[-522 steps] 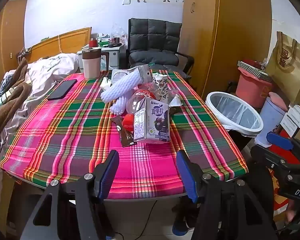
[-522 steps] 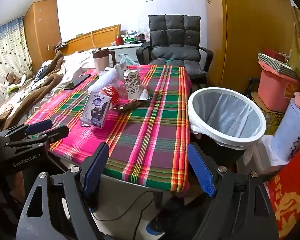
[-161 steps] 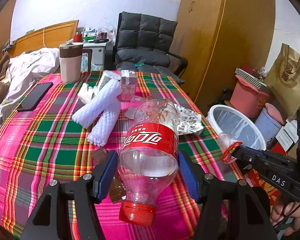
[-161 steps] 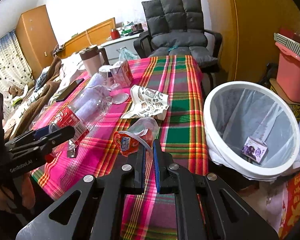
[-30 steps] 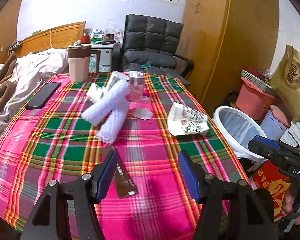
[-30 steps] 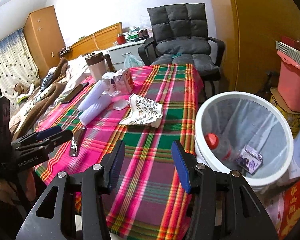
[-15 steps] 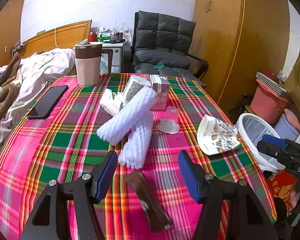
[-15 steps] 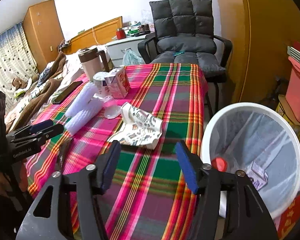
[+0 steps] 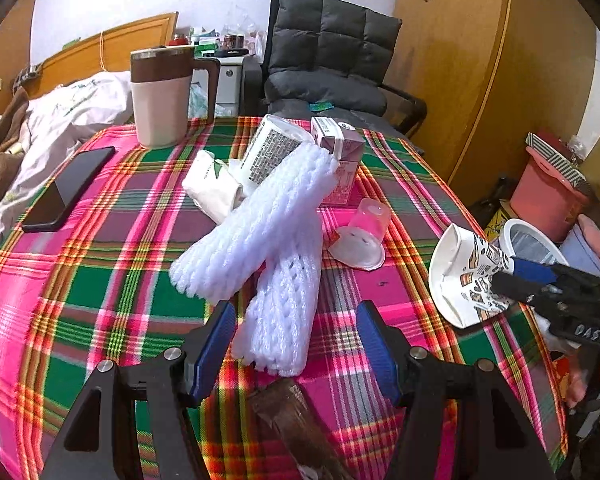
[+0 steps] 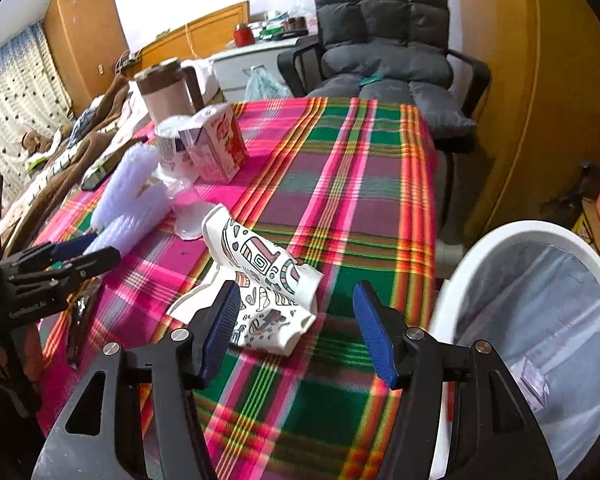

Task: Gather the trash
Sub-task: 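Grasp the white foam net with the left gripper while the right gripper grasps the patterned paper cup, then carry the foam net and paper cup over the wastebasket and open both grippers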

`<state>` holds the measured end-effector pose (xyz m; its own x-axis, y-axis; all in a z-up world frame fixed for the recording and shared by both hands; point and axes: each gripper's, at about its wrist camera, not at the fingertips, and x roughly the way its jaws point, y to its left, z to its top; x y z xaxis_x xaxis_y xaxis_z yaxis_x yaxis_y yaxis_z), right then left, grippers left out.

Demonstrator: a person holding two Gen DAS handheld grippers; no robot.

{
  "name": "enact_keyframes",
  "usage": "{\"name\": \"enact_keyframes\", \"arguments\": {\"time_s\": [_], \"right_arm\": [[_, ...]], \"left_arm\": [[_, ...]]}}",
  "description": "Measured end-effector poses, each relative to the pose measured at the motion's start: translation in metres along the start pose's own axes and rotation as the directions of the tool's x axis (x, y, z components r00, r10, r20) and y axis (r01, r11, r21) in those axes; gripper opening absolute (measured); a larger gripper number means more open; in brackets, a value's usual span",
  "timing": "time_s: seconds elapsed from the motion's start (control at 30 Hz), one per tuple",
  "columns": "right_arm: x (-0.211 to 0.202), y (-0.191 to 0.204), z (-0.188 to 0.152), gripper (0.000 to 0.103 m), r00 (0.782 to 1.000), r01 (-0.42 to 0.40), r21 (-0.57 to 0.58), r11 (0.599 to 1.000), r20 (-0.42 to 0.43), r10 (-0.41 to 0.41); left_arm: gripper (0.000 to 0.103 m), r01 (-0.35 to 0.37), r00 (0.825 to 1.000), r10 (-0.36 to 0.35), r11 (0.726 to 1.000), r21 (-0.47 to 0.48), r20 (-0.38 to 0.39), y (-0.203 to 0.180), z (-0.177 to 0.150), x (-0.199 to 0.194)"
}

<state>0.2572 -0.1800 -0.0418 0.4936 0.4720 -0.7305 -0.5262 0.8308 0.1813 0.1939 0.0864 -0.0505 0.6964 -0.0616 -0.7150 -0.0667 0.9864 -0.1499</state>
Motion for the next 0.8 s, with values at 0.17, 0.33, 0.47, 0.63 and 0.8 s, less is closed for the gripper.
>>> {"name": "enact_keyframes", "arguments": {"time_s": [0.17, 0.33, 0.47, 0.63, 0.8], "right_arm": [[0.007, 0.0, 0.0, 0.06, 0.999, -0.021, 0.003, 1.0, -0.031, 0.021], [0.003, 0.0, -0.003, 0.041, 0.999, -0.037, 0.028, 0.999, -0.03, 0.038], [-0.004, 0.0, -0.007, 0.031, 1.0, -0.025, 0.047, 0.999, -0.014, 0.026], [-0.014, -0.002, -0.013, 0.03, 1.0, -0.008, 0.086, 0.996, 0.008, 0.007], [-0.021, -0.003, -0.016, 0.03, 1.0, -0.003, 0.106, 0.994, 0.024, 0.0]], "left_arm": [[0.05, 0.001, 1.0, -0.001, 1.0, 0.0, -0.029, 0.0, 0.003, 0.008], [0.031, -0.01, 0.999, 0.01, 1.0, 0.0, -0.052, -0.001, 0.002, 0.012], [0.028, -0.004, 0.999, 0.004, 1.0, 0.009, -0.044, -0.006, -0.001, 0.007], [0.026, 0.013, 1.0, -0.012, 1.0, 0.023, -0.027, -0.014, -0.004, -0.003], [0.026, 0.034, 0.999, -0.034, 0.999, 0.028, 0.001, -0.023, -0.007, -0.018]]}}
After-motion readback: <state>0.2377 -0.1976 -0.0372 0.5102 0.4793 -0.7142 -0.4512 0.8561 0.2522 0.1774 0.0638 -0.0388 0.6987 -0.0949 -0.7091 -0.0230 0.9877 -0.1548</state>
